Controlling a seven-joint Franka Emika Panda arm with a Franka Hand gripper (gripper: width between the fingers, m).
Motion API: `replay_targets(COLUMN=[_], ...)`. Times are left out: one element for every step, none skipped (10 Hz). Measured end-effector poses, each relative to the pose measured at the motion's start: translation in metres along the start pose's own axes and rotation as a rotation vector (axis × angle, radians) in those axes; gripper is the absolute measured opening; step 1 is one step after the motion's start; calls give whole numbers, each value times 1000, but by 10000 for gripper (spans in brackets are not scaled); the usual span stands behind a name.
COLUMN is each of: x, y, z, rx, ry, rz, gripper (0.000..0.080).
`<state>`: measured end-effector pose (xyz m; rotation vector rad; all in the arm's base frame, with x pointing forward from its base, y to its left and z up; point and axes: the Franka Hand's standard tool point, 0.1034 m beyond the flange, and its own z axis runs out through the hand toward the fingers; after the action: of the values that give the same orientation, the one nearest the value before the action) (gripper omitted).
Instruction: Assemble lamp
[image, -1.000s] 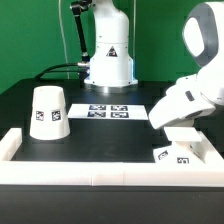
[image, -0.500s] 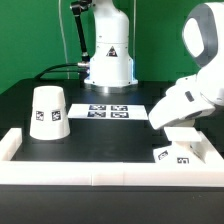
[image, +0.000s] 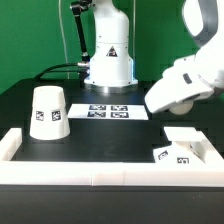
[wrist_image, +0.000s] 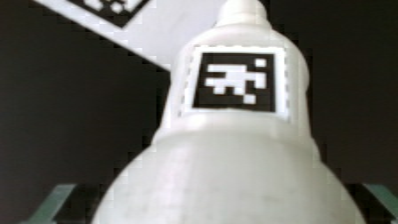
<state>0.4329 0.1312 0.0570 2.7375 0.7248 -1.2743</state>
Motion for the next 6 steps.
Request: replay_targets(x=[-15,-24,-28,-21,-21,-12], y=[8,16,25,26,24,29], z=[-19,-30,-37,-35,-33,-36], rx=[27,41,49,39,38,33], ry=[-22,-26,-8,32,27,98], rz=[14,7,22,26,22,11], gripper=[574,574,574,574,575,575])
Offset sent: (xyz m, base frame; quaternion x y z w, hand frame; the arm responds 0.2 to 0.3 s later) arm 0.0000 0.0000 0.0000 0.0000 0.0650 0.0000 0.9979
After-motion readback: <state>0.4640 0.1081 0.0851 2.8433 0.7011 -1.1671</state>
